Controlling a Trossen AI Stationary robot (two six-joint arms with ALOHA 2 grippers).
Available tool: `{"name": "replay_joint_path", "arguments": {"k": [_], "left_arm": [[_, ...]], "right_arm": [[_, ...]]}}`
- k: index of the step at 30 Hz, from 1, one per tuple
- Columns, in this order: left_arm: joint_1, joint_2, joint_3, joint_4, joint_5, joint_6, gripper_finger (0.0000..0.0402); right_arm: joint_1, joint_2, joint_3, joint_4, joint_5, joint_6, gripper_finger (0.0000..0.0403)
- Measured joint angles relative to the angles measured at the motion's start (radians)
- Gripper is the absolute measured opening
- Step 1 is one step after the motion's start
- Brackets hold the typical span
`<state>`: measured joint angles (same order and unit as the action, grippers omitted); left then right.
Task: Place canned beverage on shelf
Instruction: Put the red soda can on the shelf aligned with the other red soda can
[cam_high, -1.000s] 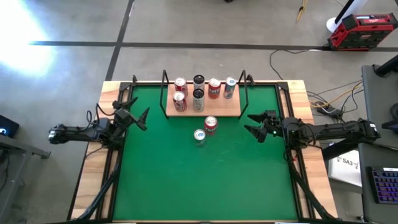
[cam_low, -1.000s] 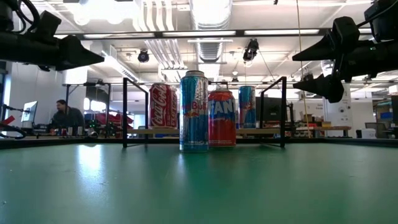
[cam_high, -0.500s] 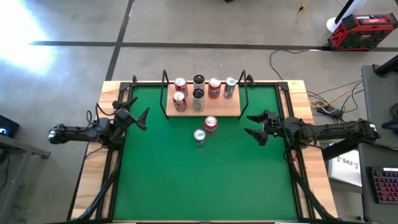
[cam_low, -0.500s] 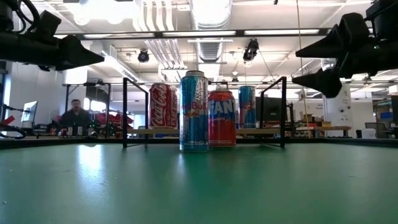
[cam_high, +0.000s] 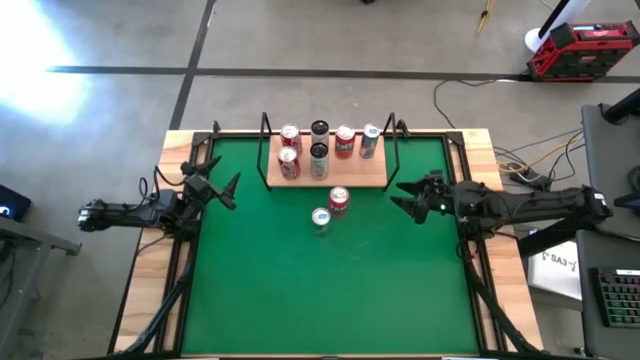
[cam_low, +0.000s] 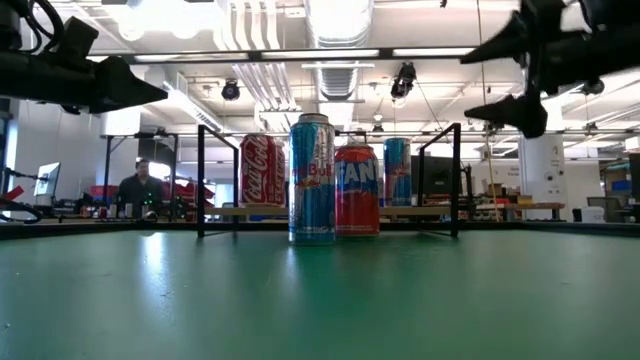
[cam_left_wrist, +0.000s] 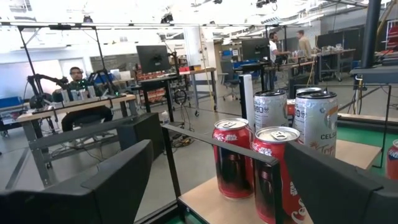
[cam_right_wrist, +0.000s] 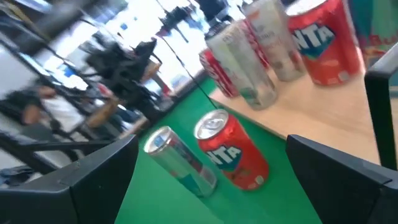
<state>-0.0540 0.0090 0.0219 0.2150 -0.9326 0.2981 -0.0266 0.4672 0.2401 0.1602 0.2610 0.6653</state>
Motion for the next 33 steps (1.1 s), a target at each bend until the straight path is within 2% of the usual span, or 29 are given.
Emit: {"name": "replay_joint_path", "arguments": {"k": [4,11,14,19,24,33], "left_arm": [[0.0,0.0,0.0,0.0,0.0,0.0,0.0346],[0.0,0.0,0.0,0.0,0.0,0.0,0.0346],[0.0,0.0,0.0,0.0,0.0,0.0,0.0346],[0.0,0.0,0.0,0.0,0.0,0.0,0.0346],[0.0,0.0,0.0,0.0,0.0,0.0,0.0346],[0.0,0.0,0.0,0.0,0.0,0.0,0.0346]], "right_arm": [[0.02,0.141,0.202,-0.272,0.052,0.13,0.04],[0.02,0.435,0.525,-0.698,0.046,0.473,0.04],[0.02,0.545,0.655,-0.867,0.001,0.611,0.04],[0.02,0.701,0.86,-1.13,-0.094,0.644,0.04],[0.02,0.834,1.021,-1.255,-0.115,0.689,0.04],[0.02,1.047,1.223,-1.321,-0.115,0.728,0.04]]}}
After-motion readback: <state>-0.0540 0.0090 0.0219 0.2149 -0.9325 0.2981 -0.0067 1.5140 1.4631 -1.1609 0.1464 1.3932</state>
